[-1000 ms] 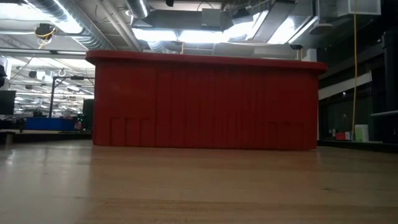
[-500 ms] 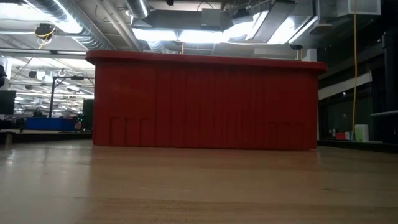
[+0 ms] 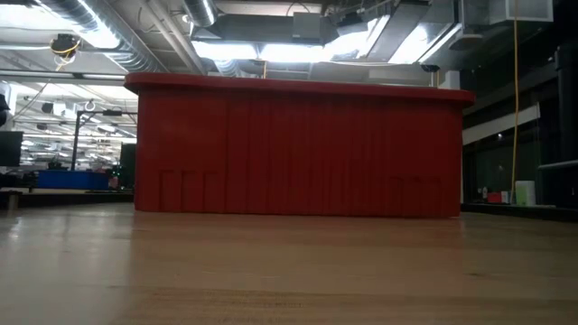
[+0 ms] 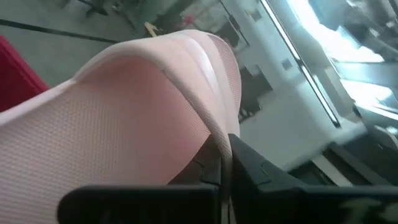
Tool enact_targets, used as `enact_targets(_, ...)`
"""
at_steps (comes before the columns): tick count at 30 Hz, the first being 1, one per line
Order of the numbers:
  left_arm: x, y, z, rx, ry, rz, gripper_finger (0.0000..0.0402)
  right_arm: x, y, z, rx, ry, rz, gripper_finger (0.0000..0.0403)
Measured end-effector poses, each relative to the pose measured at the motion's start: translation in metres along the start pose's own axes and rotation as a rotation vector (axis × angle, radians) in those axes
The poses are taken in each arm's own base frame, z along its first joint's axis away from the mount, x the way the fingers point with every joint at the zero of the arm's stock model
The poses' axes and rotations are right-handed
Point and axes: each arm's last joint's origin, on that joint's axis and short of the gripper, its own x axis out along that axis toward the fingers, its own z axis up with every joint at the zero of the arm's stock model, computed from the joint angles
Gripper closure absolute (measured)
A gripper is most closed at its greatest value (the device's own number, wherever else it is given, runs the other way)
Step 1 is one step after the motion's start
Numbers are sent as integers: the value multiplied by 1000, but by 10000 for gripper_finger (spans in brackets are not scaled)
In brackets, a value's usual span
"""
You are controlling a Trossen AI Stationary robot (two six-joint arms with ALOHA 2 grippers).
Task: Pick and place slides into bin
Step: Put the pink slipper into the red bin
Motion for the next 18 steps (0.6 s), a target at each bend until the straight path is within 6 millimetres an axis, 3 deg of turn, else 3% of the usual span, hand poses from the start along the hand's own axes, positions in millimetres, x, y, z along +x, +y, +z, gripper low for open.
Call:
enact_targets(7,0,2,3,111,-27,63,256,34,-16,-25,15,-64,150,391)
enact_targets(18,0,3,4,121,-24,114,393,85,-24,-58,-13,-12,310,391)
